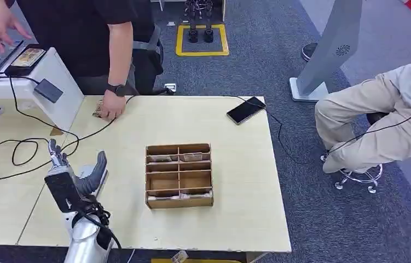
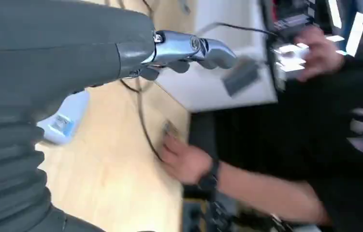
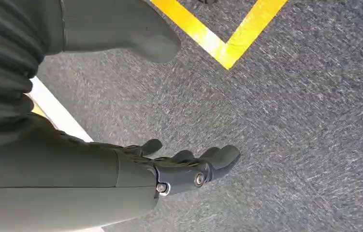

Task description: Pass the card to the sensor for recognition and then transmit it.

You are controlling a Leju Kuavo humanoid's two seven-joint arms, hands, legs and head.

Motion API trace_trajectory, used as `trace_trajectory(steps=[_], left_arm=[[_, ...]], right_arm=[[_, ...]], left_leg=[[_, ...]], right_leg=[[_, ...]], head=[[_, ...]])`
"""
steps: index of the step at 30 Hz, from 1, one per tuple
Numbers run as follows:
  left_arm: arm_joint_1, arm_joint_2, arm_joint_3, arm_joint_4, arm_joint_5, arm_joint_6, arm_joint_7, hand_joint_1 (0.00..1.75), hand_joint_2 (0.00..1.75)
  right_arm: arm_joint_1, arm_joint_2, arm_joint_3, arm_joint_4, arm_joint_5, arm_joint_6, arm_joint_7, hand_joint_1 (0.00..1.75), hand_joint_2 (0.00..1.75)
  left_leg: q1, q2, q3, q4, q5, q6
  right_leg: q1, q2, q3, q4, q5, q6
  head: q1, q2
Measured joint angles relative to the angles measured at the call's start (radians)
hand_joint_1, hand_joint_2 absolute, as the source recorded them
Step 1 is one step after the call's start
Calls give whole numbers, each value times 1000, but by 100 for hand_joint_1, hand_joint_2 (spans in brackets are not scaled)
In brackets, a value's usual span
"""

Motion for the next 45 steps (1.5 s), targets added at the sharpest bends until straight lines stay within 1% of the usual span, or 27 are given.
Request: trace_trajectory(steps=[2, 4, 6, 9, 11, 14, 18, 25, 27, 28, 30, 31, 32, 33, 38, 42, 45], left_arm=[[51, 2, -46, -84, -11, -72, -21, 0, 175], [99, 10, -97, -161, -31, -125, -42, 0, 175], [133, 17, -143, -224, -42, -141, -49, 0, 175], [160, 32, -181, -281, -67, -181, -69, 0, 175], [169, 43, -210, -304, -99, -210, -81, 0, 175], [197, 71, -274, -346, -207, -242, -90, 0, 175], [205, 105, -354, -354, -361, -241, -82, 0, 175], [179, 154, -495, -346, -550, -256, -52, 0, 175], [155, 170, -535, -332, -599, -268, -22, 0, 175], [139, 181, -558, -320, -656, -270, 18, 0, 175], [98, 212, -608, -283, -869, -254, 170, 0, 175], [76, 227, -630, -258, -965, -248, 226, 0, 175], [57, 239, -646, -236, -1018, -242, 276, 0, 175], [41, 249, -660, -211, -1051, -241, 304, 0, 175], [-12, 277, -704, -136, -1126, -238, 374, 0, 175], [-31, 287, -719, -101, -1221, -228, 467, 0, 175], [-40, 293, -721, -81, -1260, -221, 502, 0, 175]], right_arm=[[3, 0, -2, -2, -6, 0, -5, 0, 175], [6, 0, -3, -2, -9, 1, -7, 0, 175], [7, 0, -4, -3, -10, 1, -7, 0, 175], [8, 0, -5, -5, -11, 2, -9, 0, 175], [7, 0, -8, -5, -11, 5, -12, 0, 175], [11, 0, -10, -10, -9, 12, -15, 0, 175], [12, 0, -10, -11, -1, 16, -14, 0, 175], [13, 0, -10, -15, 13, 21, -13, 0, 175], [13, 0, -10, -15, 19, 25, -13, 0, 175], [12, -1, -10, -15, 22, 29, -13, 0, 175], [12, -2, -10, -15, 30, 30, -6, 0, 175], [12, -2, -10, -15, 32, 31, -3, 0, 175], [12, -3, -10, -15, 36, 31, 2, 0, 175], [12, -4, -10, -15, 39, 31, 2, 0, 175], [12, -6, -10, -16, 46, 31, 5, 0, 175], [13, -6, -10, -16, 51, 32, 12, 0, 175], [13, -5, -10, -18, 53, 32, 13, 0, 175]], left_leg=[[0, 0, 0, 0, 0, 0], [0, 0, -1, 0, -1, 0], [0, 0, -1, 0, -1, 0], [0, 0, -1, 0, -1, 0], [0, -1, -1, 0, -1, 0], [0, 0, 0, 0, -1, 0], [0, 0, 0, 0, -1, 0], [0, 0, 0, 0, -1, 0], [0, 0, 0, 0, -1, 0], [0, 0, 0, 0, -1, 0], [0, 0, 0, 0, 0, 0], [0, 0, 0, 0, 0, 0], [0, 0, 0, 0, 0, 0], [0, 0, 0, 0, 0, 0], [0, 0, 0, 0, 0, 0], [0, 0, -1, 0, 0, 0], [0, 0, -1, 0, 0, 0]], right_leg=[[0, 0, 0, 0, 0, 0], [0, 0, 0, 0, -1, 1], [0, 0, -1, 0, -1, 1], [0, -1, -1, 0, -1, 1], [0, -1, 0, 0, -1, 1], [0, 0, 0, 0, -1, 1], [0, -1, 0, 0, -1, 1], [0, 0, -1, 0, -1, 1], [0, -1, -1, 0, -1, 1], [0, -1, -1, 0, -1, 1], [0, -1, 0, 0, 0, 0], [0, -1, 0, 0, 0, 0], [0, -1, 0, 0, 0, 0], [0, 0, 0, 0, 0, 0], [0, 0, -1, 0, 0, 0], [0, 0, -1, 0, 0, 0], [0, 0, -1, 0, 0, 0]], head=[[0, 0], [0, 0], [0, 0], [0, 0], [0, 0], [0, 0], [0, 0], [0, 0], [0, 0], [0, 0], [0, 0], [0, 0], [0, 0], [0, 0], [0, 0], [0, 0], [0, 0]])
